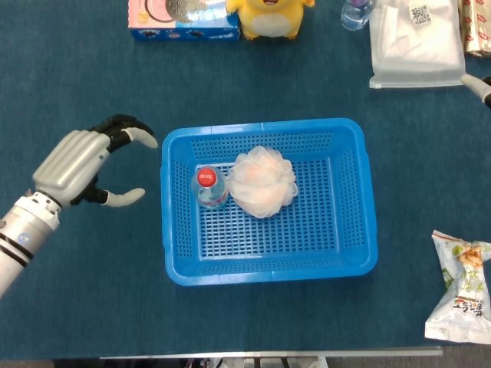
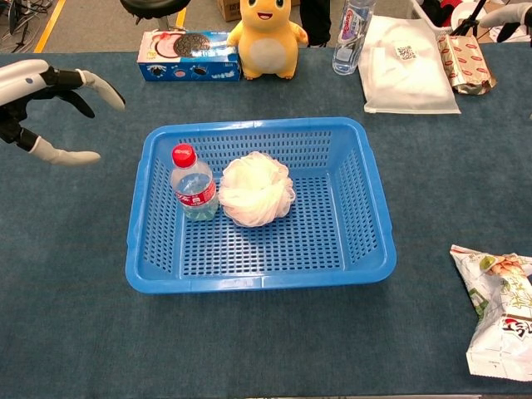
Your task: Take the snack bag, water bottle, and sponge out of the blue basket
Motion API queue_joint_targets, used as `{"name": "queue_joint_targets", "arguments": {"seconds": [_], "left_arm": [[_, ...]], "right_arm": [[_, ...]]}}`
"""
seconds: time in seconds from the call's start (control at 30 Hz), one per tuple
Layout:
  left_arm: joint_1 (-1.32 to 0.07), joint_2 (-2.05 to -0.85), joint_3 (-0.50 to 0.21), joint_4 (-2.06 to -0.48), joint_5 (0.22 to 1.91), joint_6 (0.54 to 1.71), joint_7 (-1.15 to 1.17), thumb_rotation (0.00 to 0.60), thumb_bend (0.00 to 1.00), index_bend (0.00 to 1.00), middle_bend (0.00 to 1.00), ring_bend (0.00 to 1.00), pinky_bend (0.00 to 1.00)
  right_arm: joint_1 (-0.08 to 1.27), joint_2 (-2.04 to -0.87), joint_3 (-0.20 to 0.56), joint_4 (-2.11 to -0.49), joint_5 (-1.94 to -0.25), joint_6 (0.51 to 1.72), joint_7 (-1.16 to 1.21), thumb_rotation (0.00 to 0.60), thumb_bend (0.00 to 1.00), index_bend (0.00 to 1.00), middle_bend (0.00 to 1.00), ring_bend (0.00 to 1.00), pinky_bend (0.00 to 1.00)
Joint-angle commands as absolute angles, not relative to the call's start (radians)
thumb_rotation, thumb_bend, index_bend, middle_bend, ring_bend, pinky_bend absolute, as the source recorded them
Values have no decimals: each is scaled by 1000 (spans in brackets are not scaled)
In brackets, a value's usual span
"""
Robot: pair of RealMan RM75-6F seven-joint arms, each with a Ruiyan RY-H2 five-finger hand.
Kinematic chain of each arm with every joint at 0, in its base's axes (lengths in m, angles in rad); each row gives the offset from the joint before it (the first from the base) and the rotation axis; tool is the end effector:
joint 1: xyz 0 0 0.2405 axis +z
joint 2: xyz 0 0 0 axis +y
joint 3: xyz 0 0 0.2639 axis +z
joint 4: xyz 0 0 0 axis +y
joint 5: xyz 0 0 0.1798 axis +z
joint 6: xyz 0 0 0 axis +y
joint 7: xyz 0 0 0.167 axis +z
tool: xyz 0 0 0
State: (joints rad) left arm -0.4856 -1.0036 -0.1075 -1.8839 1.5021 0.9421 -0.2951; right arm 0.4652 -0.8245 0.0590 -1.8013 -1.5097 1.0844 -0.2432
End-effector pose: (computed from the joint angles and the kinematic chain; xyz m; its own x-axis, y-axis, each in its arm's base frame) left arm -0.1831 0.2805 0.1290 0.1359 0.4599 0.8775 0.9539 -0.3001 0.0096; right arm -0.2156 -0.2895 0.2065 0.7453 -0.0898 0.6606 -0.6386 -0.3809 0.6687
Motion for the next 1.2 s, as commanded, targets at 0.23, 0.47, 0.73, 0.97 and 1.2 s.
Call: {"name": "queue_joint_targets", "arguments": {"seconds": [0.23,0.47,0.73,0.97,1.2], "left_arm": [[-561,-1027,-101,-1898,1427,867,-44,600,187,256,167,312,499],[-581,-1045,-102,-1904,1389,869,22,600,187,234,100,50,194],[-594,-1043,-93,-1917,1397,865,2,600,187,233,132,0,1],[-620,-1048,-100,-1916,1428,857,-64,600,187,236,151,0,0],[-676,-1087,-117,-1883,1448,817,-110,600,187,244,218,0,0]], "right_arm": [[459,-822,60,-1799,-1502,1083,-247,600,0,147,277,340,584],[455,-824,60,-1788,-1501,1080,-237,600,0,148,276,340,584],[451,-828,61,-1782,-1505,1083,-231,600,0,149,277,341,584],[455,-840,62,-1775,-1505,1075,-231,600,0,151,276,341,584],[457,-849,61,-1764,-1505,1069,-224,600,0,152,277,341,584]]}}
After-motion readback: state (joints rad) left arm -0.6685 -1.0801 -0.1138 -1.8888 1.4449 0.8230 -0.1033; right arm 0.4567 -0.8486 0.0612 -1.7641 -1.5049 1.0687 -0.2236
